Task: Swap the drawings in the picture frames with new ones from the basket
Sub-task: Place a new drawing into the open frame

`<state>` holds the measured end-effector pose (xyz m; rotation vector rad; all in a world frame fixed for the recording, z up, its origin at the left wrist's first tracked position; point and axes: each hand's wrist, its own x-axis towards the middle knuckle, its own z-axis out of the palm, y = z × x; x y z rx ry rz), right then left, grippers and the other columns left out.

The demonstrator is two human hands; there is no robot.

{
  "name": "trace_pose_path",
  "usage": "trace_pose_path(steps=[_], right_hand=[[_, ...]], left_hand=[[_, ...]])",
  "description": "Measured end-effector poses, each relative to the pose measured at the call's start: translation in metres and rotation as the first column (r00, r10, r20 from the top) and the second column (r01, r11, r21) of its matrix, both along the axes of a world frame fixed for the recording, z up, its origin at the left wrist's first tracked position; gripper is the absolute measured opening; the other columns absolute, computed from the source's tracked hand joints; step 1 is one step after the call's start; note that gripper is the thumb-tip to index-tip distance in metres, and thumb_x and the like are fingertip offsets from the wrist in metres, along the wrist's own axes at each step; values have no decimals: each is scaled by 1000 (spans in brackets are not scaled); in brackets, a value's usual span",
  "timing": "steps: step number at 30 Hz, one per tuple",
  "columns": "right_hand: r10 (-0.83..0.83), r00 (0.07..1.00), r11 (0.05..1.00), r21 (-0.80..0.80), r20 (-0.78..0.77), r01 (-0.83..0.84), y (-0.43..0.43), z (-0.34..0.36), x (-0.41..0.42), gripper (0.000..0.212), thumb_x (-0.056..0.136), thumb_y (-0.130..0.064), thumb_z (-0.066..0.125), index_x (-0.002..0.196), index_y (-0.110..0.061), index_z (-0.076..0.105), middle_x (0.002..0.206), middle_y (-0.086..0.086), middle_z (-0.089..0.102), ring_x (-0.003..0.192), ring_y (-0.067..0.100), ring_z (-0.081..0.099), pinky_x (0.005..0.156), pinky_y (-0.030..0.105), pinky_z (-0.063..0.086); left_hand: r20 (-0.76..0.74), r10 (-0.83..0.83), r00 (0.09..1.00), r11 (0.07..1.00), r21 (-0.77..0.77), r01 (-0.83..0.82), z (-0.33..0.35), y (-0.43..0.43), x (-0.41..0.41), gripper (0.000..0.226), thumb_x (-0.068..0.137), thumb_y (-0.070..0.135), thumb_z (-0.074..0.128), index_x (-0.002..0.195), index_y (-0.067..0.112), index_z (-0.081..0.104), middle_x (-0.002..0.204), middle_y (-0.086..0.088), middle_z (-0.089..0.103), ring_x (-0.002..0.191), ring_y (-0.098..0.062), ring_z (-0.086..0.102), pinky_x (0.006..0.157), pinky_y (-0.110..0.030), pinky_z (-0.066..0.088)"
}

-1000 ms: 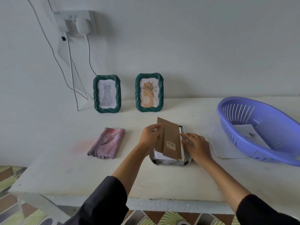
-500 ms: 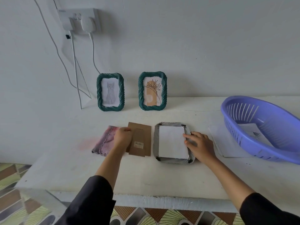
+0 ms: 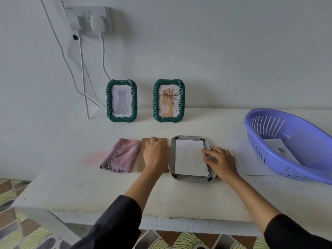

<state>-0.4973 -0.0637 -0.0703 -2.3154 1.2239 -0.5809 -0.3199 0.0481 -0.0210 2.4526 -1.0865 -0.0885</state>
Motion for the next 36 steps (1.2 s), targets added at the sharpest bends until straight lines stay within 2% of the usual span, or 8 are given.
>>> trace_pose_path(steps=[6, 16, 20, 24, 26, 28, 32, 36], right_hand=[[4, 1000, 1000, -5, -10, -4, 0, 1, 0, 31, 90, -30, 57, 120, -34, 61, 133, -5, 54, 124, 20, 43, 104, 31, 33], [-6, 1000, 1000, 9, -20, 7, 4, 8, 0, 35, 92, -33, 53, 127, -35, 54, 133, -6, 56, 123, 21, 45, 103, 31, 34], [28, 999, 959, 283, 22, -33, 4, 32, -6, 46, 93, -33, 50, 138, -29, 42, 131, 3, 57, 120, 21, 52, 96, 29, 38], [-176, 968, 984, 1, 180, 179, -9, 93, -33, 47, 86, -22, 62, 131, -20, 51, 130, 6, 56, 102, 14, 53, 87, 27, 41], [-322, 946, 943, -80, 40, 324, -20, 124, -58, 55, 83, -26, 65, 134, -18, 47, 135, 8, 50, 118, 24, 52, 95, 35, 41], [-352, 900, 933, -18, -255, 360, -31, 133, -81, 61, 80, -34, 67, 134, -15, 44, 136, 8, 49, 124, 27, 48, 98, 38, 41], [-156, 886, 963, 131, -436, 234, -43, 121, -94, 24, 77, -26, 68, 78, -7, 54, 75, 7, 53, 76, 25, 52, 62, 31, 35], [-109, 902, 980, 107, -417, 168, -60, 132, -101, 39, 75, -19, 67, 56, -14, 33, 58, 4, 33, 58, 22, 35, 52, 30, 21]], left_hand=[[-9, -73, 997, 984, 163, 73, -26, -12, -20, 54, 88, 56, 48, 125, 17, 55, 127, -7, 50, 120, -28, 43, 102, -37, 32], [-231, 14, 973, 1000, -6, -16, -19, -11, -15, 39, 84, 38, 62, 120, 23, 61, 126, -5, 53, 121, -26, 43, 102, -35, 32], [-363, 27, 931, 991, -116, -74, -18, -14, -12, 27, 83, 30, 63, 108, 22, 68, 118, -6, 60, 115, -28, 48, 99, -39, 42], [-506, -56, 861, 936, -326, -131, 2, -22, -17, 21, 89, 21, 56, 104, 9, 64, 100, -4, 64, 90, -22, 56, 73, -28, 44], [-549, -110, 829, 906, -399, -144, 14, -30, -23, 20, 91, 18, 53, 105, 6, 60, 94, -3, 59, 83, -20, 53, 62, -26, 40], [-585, -147, 798, 897, -418, -142, 21, -41, -35, 20, 90, 16, 53, 105, 4, 61, 94, -4, 60, 83, -22, 55, 63, -27, 43], [-742, -212, 636, 926, -361, -113, 21, -63, -75, 16, 87, 8, 54, 72, 10, 60, 75, -6, 60, 70, -24, 55, 64, -29, 46], [-797, -235, 556, 928, -354, -115, 12, -82, -106, 31, 82, -2, 53, 55, 13, 52, 63, -9, 52, 66, -23, 48, 63, -30, 40]])
